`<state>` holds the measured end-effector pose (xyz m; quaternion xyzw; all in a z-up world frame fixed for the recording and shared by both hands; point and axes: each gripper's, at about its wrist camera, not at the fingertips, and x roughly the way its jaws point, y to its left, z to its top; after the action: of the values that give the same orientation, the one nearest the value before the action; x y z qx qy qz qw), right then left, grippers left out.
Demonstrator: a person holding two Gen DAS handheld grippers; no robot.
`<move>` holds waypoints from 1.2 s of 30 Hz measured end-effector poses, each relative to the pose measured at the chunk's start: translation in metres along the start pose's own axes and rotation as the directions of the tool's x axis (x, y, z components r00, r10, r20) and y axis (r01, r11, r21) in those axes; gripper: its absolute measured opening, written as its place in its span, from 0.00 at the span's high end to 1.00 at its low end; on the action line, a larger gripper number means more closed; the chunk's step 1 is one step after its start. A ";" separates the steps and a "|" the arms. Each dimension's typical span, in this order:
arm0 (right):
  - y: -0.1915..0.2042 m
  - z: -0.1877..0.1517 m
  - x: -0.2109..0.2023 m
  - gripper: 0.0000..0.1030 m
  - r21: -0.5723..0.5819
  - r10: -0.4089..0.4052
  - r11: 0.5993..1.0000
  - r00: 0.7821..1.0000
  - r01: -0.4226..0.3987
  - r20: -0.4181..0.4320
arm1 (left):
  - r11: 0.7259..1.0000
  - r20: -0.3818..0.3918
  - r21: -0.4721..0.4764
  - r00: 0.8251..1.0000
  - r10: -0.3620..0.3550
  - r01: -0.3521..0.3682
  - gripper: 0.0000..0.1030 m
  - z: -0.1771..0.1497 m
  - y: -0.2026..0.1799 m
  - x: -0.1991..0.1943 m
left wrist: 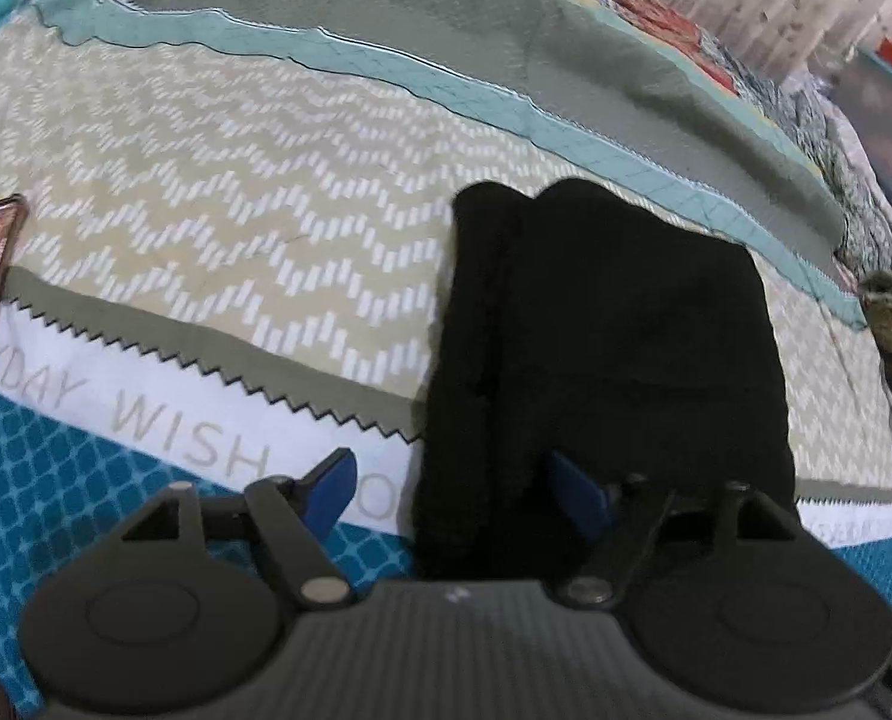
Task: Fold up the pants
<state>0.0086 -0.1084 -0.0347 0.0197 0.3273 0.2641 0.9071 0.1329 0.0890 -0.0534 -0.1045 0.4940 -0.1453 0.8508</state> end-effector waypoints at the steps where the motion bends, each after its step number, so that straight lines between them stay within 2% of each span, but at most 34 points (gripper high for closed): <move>1: -0.003 0.000 -0.004 0.50 0.019 -0.009 1.000 1.000 0.009 0.010 | 1.000 0.010 -0.003 1.000 0.000 0.000 0.29 0.000 0.001 -0.005; 5: -0.025 -0.004 -0.019 0.50 0.149 -0.067 0.987 0.997 0.062 0.024 | 1.000 0.050 0.008 0.999 0.001 -0.001 0.26 -0.004 0.001 -0.028; 9: -0.044 -0.013 -0.037 0.50 0.269 -0.126 0.957 0.991 0.107 0.052 | 1.000 0.068 0.025 0.997 -0.021 0.019 0.24 -0.009 -0.005 -0.041; 15: -0.072 -0.030 -0.053 0.51 0.428 -0.212 0.888 0.976 0.171 0.049 | 0.998 0.024 0.058 0.999 0.032 -0.033 0.24 -0.018 -0.013 -0.027; 19: -0.089 -0.038 -0.060 0.55 0.519 -0.234 0.834 0.972 0.188 0.023 | 0.996 0.001 0.047 0.998 0.070 -0.070 0.19 -0.027 -0.006 -0.013; 22: -0.095 -0.047 -0.065 0.55 0.560 -0.248 0.803 0.969 0.202 0.006 | 0.998 -0.012 0.006 0.998 0.059 -0.059 0.18 -0.028 0.002 -0.010; 25: -0.097 -0.054 -0.071 0.54 0.586 -0.254 0.784 0.967 0.208 -0.002 | 0.999 0.001 0.006 0.999 0.049 -0.049 0.19 -0.027 -0.002 -0.020; 30: -0.099 -0.055 -0.074 0.54 0.597 -0.259 0.775 0.966 0.207 0.001 | 1.000 0.039 -0.005 0.999 0.002 -0.002 0.19 -0.026 -0.003 -0.041; 36: -0.102 -0.059 -0.073 0.54 0.605 -0.247 0.771 0.969 0.199 -0.004 | 1.000 0.064 0.001 0.998 -0.002 0.002 0.16 -0.027 -0.002 -0.054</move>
<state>-0.0268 -0.2400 -0.0591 0.2771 0.3595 0.0362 0.8903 0.0837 0.1047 -0.0226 -0.1093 0.4665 -0.1431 0.8660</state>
